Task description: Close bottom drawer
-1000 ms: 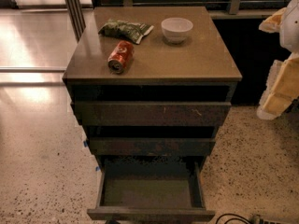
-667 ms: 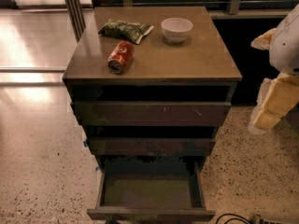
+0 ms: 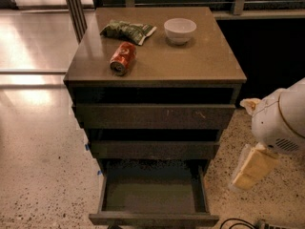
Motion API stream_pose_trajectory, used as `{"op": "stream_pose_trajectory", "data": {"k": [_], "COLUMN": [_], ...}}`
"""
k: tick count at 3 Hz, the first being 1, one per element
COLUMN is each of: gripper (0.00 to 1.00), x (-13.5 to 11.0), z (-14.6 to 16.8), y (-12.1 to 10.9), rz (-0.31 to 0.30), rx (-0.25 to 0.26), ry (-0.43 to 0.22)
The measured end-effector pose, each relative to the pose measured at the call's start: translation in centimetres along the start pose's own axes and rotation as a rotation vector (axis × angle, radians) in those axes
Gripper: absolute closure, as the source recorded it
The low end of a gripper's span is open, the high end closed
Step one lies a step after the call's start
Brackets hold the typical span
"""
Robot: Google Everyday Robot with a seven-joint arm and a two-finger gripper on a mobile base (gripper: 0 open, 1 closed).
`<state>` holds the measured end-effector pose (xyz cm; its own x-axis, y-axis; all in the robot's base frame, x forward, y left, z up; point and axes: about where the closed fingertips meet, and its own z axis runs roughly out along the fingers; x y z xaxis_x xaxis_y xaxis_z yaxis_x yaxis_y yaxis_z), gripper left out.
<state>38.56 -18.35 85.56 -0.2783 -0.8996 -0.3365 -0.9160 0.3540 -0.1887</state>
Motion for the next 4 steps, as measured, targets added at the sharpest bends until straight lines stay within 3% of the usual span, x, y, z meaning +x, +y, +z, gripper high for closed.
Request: {"op": "stream_pose_trajectory", "data": {"k": [1,2,4], "gripper": [0.00,0.00,0.00], "x": [4.9,5.9,5.6], "z": [7.9,9.0,9.9], "y": [4.8,6.3,6.9], "rz": [0.071,0.079,0.100], "rx": [-0.158,-0.197,-0.201], "ry": [0.033,0.051,0.048]}}
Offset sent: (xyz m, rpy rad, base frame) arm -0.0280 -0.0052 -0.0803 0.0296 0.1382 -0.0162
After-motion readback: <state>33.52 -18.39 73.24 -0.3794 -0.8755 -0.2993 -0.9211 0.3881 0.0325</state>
